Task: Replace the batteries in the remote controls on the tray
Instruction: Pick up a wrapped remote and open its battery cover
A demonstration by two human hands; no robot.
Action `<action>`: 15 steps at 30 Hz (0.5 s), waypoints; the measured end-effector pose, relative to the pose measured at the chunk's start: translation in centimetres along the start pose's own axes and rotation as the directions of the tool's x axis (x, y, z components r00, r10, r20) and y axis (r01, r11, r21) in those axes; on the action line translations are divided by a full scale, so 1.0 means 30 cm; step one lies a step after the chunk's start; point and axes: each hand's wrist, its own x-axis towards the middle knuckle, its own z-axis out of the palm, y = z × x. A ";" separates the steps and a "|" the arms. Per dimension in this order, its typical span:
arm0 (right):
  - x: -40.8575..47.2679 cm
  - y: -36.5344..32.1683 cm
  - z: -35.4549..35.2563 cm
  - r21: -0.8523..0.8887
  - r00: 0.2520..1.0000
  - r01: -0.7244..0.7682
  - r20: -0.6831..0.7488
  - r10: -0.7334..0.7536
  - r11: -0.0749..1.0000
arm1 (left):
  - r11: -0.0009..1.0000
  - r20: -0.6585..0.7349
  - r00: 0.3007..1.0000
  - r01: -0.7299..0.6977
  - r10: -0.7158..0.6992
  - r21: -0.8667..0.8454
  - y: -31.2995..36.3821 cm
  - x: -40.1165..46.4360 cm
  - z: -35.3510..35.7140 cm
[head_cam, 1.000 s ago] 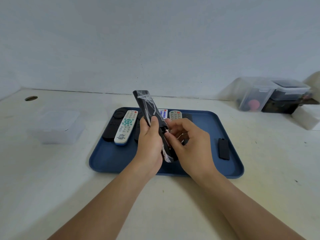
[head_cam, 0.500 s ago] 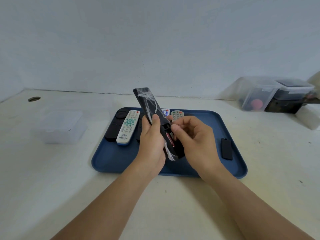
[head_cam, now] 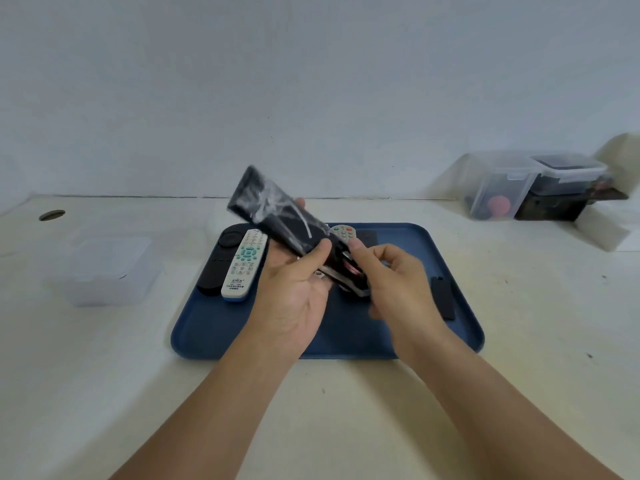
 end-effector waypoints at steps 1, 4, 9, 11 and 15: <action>-0.001 0.005 0.014 0.033 0.999 -0.042 0.002 0.042 0.999 | 0.999 0.003 1.000 0.007 -0.007 -0.032 -0.007 -0.011 0.007; 0.003 0.012 0.033 0.032 0.996 0.040 -0.077 -0.038 0.999 | 0.996 0.048 0.999 0.029 -0.026 -0.079 -0.036 -0.034 0.011; 0.037 0.020 -0.015 0.132 0.948 0.177 -0.288 -0.134 0.975 | 0.966 0.164 0.980 0.145 -0.111 -0.212 -0.006 -0.027 -0.016; 0.066 0.004 -0.040 0.443 0.969 0.068 -0.242 0.046 0.894 | 0.961 0.371 0.909 0.249 -0.189 -0.120 0.013 -0.035 -0.015; 0.136 -0.003 -0.112 0.554 0.996 -0.020 -0.061 0.065 0.832 | 0.828 0.605 0.687 0.555 -0.403 -0.078 0.040 -0.010 -0.038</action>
